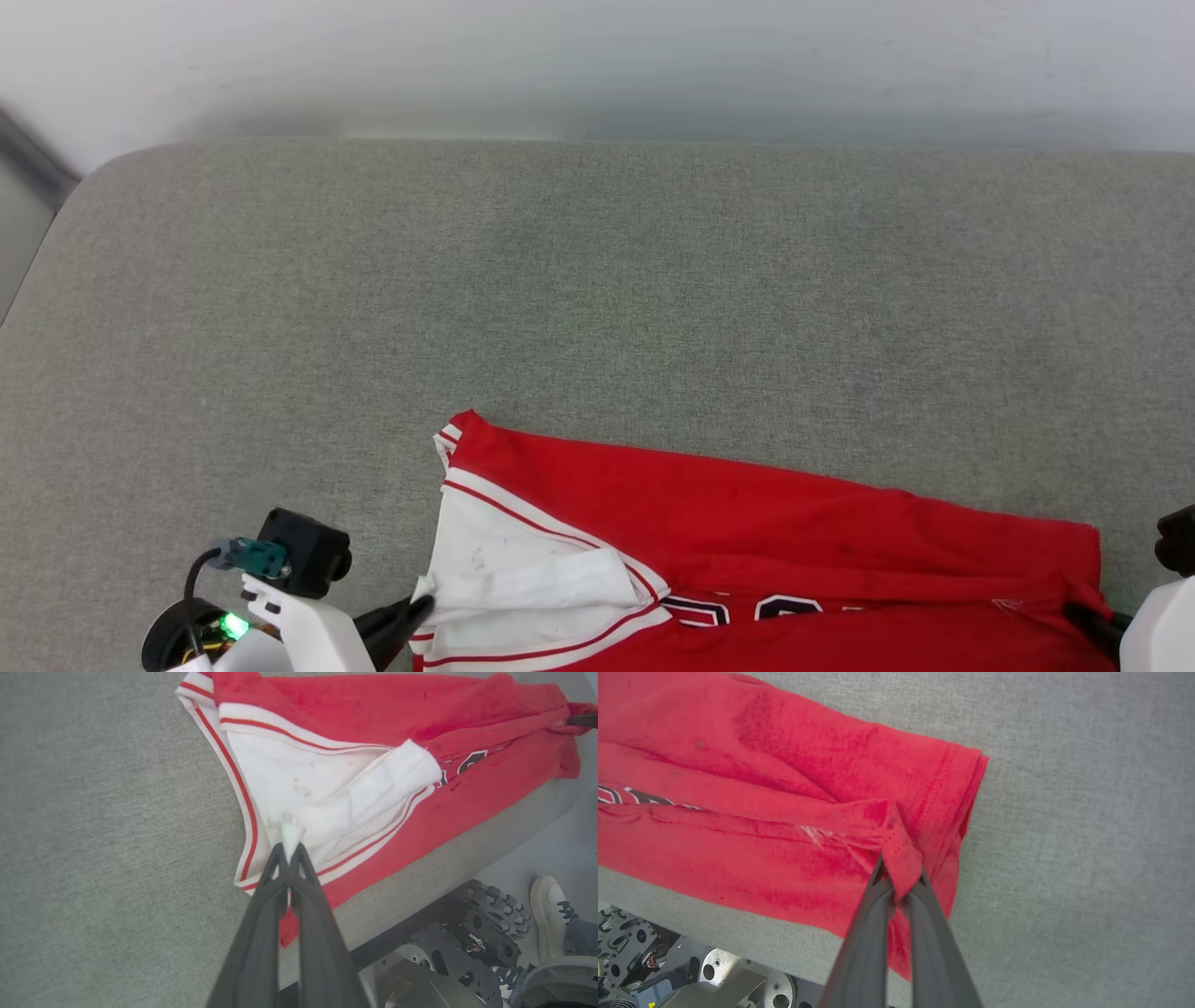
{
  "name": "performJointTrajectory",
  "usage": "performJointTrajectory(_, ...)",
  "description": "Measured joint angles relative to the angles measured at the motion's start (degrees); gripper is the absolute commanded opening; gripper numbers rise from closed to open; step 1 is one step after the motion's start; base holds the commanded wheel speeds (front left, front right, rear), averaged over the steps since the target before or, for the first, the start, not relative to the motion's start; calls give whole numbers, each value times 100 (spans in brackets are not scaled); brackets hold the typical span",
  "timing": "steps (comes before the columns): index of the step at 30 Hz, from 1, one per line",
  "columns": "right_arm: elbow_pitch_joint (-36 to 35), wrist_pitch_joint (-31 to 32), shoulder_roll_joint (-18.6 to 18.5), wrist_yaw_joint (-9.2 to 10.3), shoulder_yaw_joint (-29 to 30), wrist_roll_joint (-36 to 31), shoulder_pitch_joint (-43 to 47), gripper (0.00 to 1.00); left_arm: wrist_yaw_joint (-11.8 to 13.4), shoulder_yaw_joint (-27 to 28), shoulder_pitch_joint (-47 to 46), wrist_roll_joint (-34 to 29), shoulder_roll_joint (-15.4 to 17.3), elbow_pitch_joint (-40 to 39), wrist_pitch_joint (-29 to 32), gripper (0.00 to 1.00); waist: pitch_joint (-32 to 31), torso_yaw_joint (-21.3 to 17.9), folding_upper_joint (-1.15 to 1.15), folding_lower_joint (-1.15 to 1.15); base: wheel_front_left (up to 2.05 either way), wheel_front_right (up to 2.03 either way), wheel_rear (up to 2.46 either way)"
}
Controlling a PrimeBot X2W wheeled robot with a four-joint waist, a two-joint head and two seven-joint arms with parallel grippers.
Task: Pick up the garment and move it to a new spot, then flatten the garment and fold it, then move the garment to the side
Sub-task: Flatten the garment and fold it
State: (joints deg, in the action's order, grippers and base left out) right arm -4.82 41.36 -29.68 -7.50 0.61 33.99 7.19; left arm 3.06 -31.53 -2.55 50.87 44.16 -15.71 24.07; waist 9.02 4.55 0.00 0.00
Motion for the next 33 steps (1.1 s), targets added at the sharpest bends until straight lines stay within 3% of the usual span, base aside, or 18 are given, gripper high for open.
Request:
performJointTrajectory(14,360,-277,-522,0,-801,24,-124,0,-53,-521,-13,-400,-144,520,242,1,70,-37,0,0,0,0,0)
performJointTrajectory(15,385,-347,-547,0,-853,23,-138,44,-53,-554,-23,-464,-152,572,240,45,65,-41,0,0,0,0,0)
performJointTrajectory(16,432,-408,-549,0,-878,27,-159,100,-54,-576,-38,-513,-170,627,210,100,54,-45,0,0,0,0,0)
performJointTrajectory(24,516,-768,-535,0,-865,287,-247,100,-45,-493,-71,-601,-355,842,-257,100,-184,-65,0,0,0,0,0)
performJointTrajectory(33,142,-984,-60,0,-4,485,-310,100,211,261,-222,-803,-650,775,-1826,100,-505,-68,0,0,0,0,0)
